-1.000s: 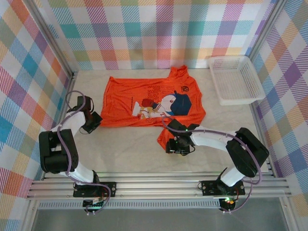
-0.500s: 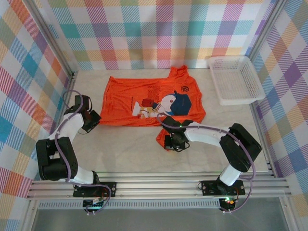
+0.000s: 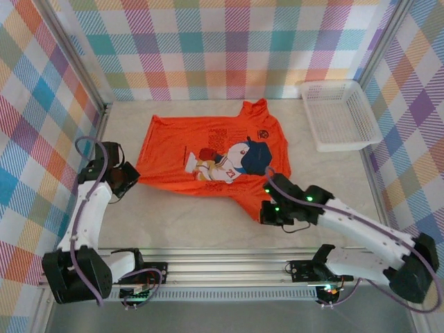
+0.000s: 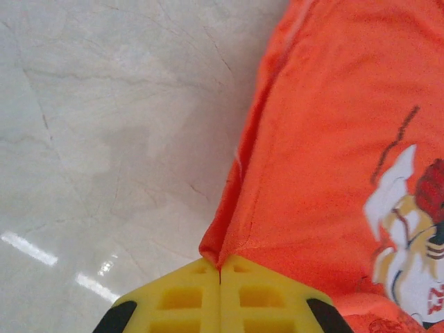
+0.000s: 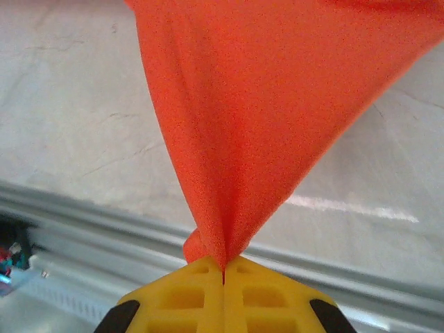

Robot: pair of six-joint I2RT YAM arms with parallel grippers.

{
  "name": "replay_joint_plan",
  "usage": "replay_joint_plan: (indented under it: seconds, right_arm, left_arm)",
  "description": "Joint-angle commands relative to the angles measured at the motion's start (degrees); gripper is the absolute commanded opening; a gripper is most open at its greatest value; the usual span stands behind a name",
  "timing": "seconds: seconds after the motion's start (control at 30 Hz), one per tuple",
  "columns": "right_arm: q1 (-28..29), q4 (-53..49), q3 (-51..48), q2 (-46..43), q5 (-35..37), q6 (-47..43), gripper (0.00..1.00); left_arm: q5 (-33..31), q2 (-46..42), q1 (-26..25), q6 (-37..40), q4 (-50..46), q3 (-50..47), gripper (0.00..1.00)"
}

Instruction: Fold the inside-out t-shirt

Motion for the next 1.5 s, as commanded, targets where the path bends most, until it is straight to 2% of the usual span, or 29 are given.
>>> replay_joint_plan:
  seconds: [0.0,0.13,0.23,0.43,0.63,0.77,1.07,1.47]
  right_arm:
    - [0.3,-8.0,2.7,-3.8,1.1,2.0,0.0]
    - [0.1,-13.1,10.4,-2.3,8.0,-0.8,0.0]
    - [-2.2,-11.2,14.4,1.0,9.6,-4.1,0.0]
    - [-12.3,-1.9,21.7,12.6,7.6,-13.6,0.0]
    - [-17.2,2.5,31.0,25.7,6.3,-20.3,0.0]
    - [-20.4,4.6,35.0,31.9,4.7,-21.7,0.0]
    - [-25.0,4.8,43.8,42.3,4.0,-24.1,0.0]
    - [-27.4,3.1,53.4,52.9,2.0,-24.8,0.0]
  left_arm:
    - [1.0,-1.5,-0.1,0.9,-4.3,-1.4,0.0]
    - [1.4,0.2,-0.1,1.3,-4.3,-1.3,0.0]
    - [1.3,1.5,-0.1,1.3,-3.4,-1.4,0.0]
    - [1.8,6.9,-0.1,0.4,0.0,0.1,0.0]
    - [0.2,15.5,-0.2,-0.2,3.6,1.9,0.0]
    - [-2.3,22.1,-0.2,0.0,3.5,6.4,0.0]
    - [-2.7,33.4,-0.2,0.4,2.8,16.9,0.0]
    - [-3.5,40.9,-0.2,1.9,2.5,22.0,0.0]
